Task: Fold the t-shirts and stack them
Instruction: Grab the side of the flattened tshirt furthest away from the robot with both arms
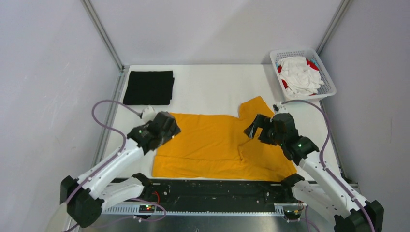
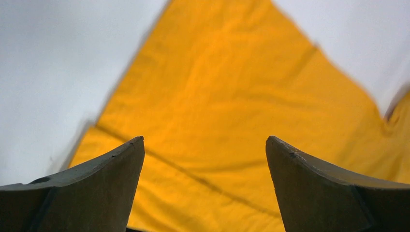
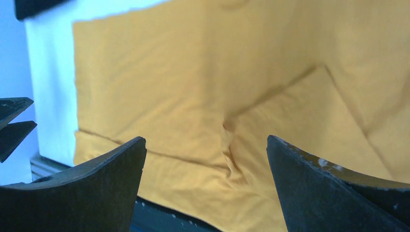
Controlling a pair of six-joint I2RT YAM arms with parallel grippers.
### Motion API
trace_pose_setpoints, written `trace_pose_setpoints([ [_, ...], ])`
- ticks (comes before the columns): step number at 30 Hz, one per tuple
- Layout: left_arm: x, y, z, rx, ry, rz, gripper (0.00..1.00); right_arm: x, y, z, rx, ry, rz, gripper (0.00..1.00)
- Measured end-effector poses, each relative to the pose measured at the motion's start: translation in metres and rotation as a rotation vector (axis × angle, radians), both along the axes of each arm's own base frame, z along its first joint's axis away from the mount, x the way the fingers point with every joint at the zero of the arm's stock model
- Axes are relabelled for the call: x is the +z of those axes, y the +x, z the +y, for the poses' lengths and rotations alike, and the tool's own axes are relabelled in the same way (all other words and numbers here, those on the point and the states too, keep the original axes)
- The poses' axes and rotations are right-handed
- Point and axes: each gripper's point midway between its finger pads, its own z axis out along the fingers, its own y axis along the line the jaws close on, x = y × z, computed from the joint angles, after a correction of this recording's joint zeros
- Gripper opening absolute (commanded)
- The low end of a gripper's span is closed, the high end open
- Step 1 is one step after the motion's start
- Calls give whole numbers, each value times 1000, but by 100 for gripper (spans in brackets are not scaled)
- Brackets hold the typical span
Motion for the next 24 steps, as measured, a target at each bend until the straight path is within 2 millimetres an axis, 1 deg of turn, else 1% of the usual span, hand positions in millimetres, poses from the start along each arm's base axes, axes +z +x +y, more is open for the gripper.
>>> trace_pose_setpoints([
  [1,6,11,4,18,10,-13,100,9,9,0,-9,6,-29,99],
  [3,16,38,17,73,38,-26,100,23,28,-2,-35,14,-73,99],
  [5,16,61,32,113,63,-19,100,30,44,-6,-67,24,-99,99],
  [6,13,70,37,123,70,-10,100,32,52,-8,-83,30,-108,99],
  [8,6,96,50,142,81,26,100,34,66,-10,-101,43,-123,100],
  [9,2,107,55,147,85,41,100,34,70,-11,-106,45,-125,99],
  [11,-10,130,64,142,84,84,99,33,78,-12,-113,44,-127,99],
  [12,-17,138,65,136,80,102,98,32,82,-12,-116,43,-126,99],
  [13,-27,152,67,122,72,129,97,29,85,-13,-118,40,-120,99],
  [14,-30,156,67,116,70,135,94,27,87,-13,-118,38,-115,99],
  [17,-52,172,65,84,50,194,89,21,91,-17,-122,28,-95,100],
  [18,-59,176,64,72,45,211,86,20,92,-18,-122,26,-91,99],
  [20,-71,181,62,52,41,240,81,18,93,-20,-125,20,-87,99],
  [24,-85,186,57,20,33,277,76,17,93,-21,-123,13,-88,99],
])
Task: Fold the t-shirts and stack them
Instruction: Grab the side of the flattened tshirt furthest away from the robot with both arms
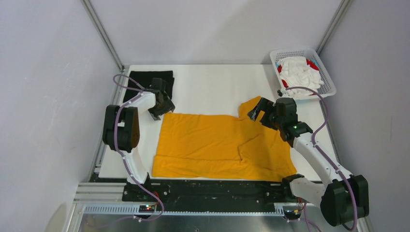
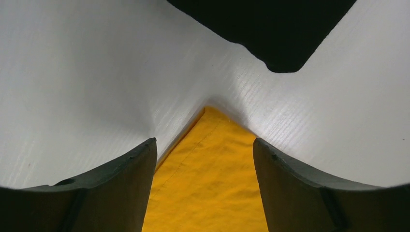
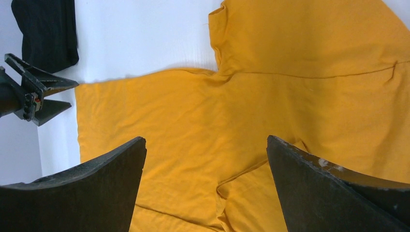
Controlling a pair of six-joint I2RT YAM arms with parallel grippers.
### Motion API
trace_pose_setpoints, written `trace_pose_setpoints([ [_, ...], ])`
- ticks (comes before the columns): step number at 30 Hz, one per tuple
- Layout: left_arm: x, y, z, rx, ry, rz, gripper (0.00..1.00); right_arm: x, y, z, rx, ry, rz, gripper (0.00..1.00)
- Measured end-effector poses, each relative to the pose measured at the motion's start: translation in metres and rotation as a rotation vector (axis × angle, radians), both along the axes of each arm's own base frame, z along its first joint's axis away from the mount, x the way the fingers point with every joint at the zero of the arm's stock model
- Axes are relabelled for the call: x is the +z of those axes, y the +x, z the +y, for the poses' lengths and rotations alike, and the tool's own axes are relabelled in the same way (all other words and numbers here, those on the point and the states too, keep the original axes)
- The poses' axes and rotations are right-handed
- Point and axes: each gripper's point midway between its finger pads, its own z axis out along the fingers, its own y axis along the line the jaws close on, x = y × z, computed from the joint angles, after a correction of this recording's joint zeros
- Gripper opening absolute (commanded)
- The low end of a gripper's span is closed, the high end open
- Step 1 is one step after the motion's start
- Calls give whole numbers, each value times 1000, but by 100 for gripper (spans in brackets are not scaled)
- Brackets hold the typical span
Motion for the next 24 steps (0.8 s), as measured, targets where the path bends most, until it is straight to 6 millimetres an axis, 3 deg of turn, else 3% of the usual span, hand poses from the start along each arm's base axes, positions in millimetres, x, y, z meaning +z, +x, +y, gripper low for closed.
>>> trace_pose_setpoints([
  [13,1,8,-4,-15,-16,-8,75,-2,-1,-1,7,-8,6,99],
  [18,-7,16,-11,-24,-40,6,74,-2,-2,-2,9,-14,7,99],
  [24,-8,22,-15,-25,-42,-3,59,5,-4,-4,9,-14,-16,99],
])
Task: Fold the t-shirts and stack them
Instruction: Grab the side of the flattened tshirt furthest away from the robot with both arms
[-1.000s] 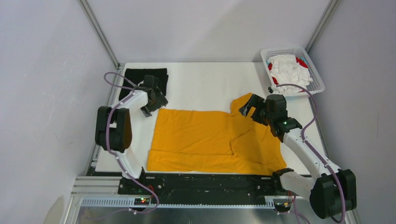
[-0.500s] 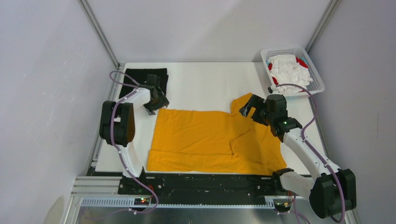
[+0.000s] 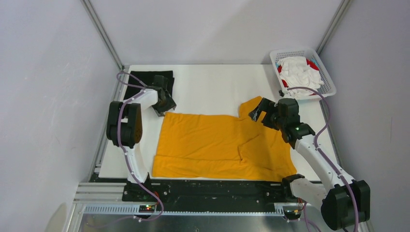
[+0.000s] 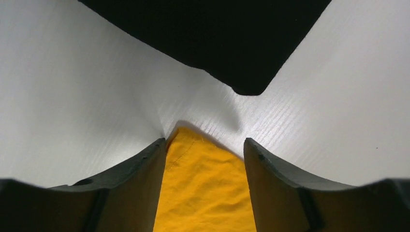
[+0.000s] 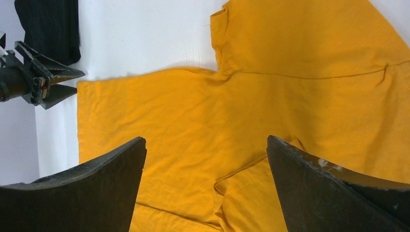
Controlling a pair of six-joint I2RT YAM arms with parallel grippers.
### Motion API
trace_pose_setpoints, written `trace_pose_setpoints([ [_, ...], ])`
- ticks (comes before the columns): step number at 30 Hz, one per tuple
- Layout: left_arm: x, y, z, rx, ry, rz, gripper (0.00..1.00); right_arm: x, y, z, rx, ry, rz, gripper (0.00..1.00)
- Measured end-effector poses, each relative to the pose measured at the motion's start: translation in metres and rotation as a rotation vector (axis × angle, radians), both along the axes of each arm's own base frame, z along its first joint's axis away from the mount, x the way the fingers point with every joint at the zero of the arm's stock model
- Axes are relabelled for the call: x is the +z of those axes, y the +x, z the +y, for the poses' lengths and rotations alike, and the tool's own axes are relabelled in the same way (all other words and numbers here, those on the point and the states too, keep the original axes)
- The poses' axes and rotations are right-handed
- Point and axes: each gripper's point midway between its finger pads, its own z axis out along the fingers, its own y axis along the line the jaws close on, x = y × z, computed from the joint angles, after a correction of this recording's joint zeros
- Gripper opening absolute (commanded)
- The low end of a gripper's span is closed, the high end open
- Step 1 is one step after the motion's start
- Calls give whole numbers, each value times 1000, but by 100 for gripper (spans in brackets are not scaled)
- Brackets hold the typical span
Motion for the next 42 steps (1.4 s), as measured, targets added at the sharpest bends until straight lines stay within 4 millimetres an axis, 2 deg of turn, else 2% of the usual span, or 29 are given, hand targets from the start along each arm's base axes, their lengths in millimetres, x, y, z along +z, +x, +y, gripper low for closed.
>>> trace_pose_setpoints([
  [4,-1,0,-1,2,0,1,42,3,0,0,-1,2,-9,99],
  [10,-3,-4,-4,0,-2,9,26,3,0,-2,-5,0,-10,99],
  [12,-4,-4,-4,-1,-2,10,15,3,1,-3,-9,-2,-10,100],
  [13,-4,-4,-4,-1,-2,10,4,3,1,-3,-12,-3,-10,99],
  [15,-5,-5,-4,-3,-1,11,1,2,2,-4,-16,-5,-11,99],
  [21,-4,-6,-5,-6,7,4,0,-5,5,-6,-14,-31,4,99],
  [24,-4,-12,-2,-4,33,8,0,-11,14,-7,3,-77,16,99],
  [28,-2,-19,0,-10,58,11,0,-11,48,-14,-3,-185,17,99],
  [34,-2,-21,1,-9,68,11,0,-15,117,-24,-67,-325,21,99],
  [37,-2,-21,1,-10,69,11,0,-25,160,-25,-109,-376,42,99],
  [42,-2,-21,0,-13,70,10,0,-48,210,-30,-193,-443,144,99],
])
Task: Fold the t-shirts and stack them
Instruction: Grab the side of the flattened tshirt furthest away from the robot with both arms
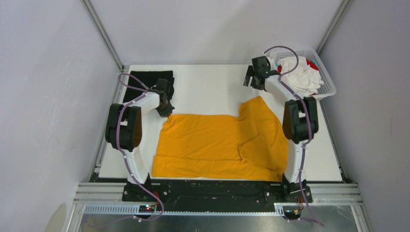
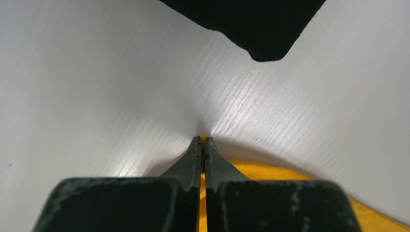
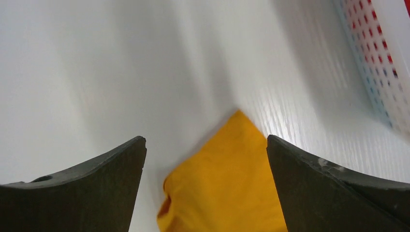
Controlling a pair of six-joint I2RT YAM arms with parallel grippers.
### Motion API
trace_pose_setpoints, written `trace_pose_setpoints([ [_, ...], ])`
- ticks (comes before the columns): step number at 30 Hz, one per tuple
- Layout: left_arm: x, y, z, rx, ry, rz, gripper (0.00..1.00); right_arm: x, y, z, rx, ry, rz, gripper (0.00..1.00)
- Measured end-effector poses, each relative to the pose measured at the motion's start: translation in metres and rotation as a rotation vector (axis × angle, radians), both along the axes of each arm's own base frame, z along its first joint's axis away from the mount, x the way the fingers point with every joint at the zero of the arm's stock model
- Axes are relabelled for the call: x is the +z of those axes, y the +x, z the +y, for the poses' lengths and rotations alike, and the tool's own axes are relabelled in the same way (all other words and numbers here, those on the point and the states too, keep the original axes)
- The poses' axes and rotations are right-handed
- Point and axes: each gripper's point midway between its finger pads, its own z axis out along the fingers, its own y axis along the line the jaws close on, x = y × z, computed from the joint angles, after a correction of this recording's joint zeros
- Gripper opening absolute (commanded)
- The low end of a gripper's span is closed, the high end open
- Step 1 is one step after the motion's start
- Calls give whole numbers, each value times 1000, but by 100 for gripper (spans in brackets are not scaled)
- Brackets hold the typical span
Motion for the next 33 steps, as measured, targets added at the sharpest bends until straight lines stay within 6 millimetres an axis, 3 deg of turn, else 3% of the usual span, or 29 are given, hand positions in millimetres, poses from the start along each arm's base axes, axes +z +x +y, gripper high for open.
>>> trace_pose_setpoints([
  [3,1,0,0,0,4,-2,0,-13,22,-3,-52,-31,44,98],
  [5,1,0,0,1,6,-3,0,-26,25,-6,-79,-54,90,98],
  [13,3,-1,0,1,6,-8,0,-69,1,-16,-118,-118,271,95],
  [17,4,-1,1,2,8,-10,0,-81,-5,-13,-112,-131,317,92],
  [23,4,-1,1,2,10,-10,0,-81,-9,-1,-94,-137,329,87],
  [29,4,-1,2,4,13,-11,0,-84,-12,6,-97,-136,329,73],
  [31,4,-1,2,4,13,-10,0,-84,-14,7,-105,-130,325,62],
  [33,3,-2,2,4,14,-9,0,-85,-19,6,-116,-122,326,44],
])
